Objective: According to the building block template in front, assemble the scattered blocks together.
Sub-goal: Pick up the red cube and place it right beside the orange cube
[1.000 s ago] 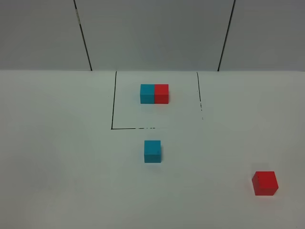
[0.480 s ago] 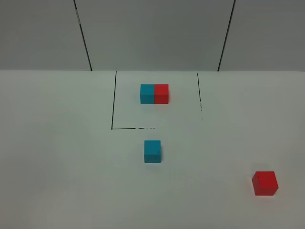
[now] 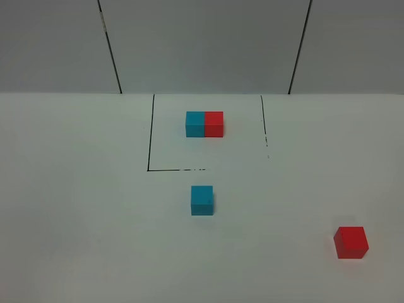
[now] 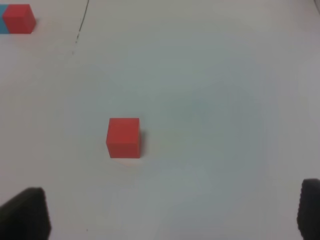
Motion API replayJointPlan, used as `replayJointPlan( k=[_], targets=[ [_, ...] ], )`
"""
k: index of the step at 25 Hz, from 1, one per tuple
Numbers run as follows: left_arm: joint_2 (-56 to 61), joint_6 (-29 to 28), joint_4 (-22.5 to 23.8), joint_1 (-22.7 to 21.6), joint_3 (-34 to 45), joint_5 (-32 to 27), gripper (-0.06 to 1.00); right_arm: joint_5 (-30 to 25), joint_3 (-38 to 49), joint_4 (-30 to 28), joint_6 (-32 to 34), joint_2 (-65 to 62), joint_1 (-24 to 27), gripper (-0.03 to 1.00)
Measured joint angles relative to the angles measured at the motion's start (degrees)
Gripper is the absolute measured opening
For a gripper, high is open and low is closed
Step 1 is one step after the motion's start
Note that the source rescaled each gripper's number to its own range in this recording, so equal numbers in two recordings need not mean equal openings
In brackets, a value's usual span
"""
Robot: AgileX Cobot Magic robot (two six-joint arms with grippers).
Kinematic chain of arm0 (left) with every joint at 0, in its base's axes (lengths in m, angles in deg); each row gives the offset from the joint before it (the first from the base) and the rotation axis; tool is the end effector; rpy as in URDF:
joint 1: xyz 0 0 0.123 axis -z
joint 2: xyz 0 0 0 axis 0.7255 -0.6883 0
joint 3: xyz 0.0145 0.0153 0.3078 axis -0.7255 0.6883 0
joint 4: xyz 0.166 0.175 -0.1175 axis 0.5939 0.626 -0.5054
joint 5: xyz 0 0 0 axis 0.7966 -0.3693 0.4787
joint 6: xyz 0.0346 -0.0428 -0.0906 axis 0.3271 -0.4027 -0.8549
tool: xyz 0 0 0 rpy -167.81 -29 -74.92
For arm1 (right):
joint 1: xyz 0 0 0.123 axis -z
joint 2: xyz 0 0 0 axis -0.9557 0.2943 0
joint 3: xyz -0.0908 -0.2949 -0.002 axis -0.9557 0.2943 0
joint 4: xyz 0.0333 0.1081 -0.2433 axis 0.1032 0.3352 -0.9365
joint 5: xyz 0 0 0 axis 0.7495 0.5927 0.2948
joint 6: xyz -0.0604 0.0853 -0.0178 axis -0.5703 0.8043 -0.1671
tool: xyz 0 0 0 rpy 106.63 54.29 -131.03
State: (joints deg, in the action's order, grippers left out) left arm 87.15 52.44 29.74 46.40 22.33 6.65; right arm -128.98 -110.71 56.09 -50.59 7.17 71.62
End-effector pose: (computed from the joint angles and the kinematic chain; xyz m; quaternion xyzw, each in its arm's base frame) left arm -0.0031 -0.0064 0.2797 0.0453 0.8505 -0.0068 0.5240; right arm -0.0014 -0.0019 0.2792 0.0012 0.8501 0.0025 0.5266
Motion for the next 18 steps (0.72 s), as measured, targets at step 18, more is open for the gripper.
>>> replayJointPlan(
  k=[18],
  targets=[
    [0.0, -0.1, 0.0, 0.0, 0.0, 0.0, 0.69, 0.0, 0.0, 0.0, 0.0, 0.0, 0.0, 1.00]
  ],
)
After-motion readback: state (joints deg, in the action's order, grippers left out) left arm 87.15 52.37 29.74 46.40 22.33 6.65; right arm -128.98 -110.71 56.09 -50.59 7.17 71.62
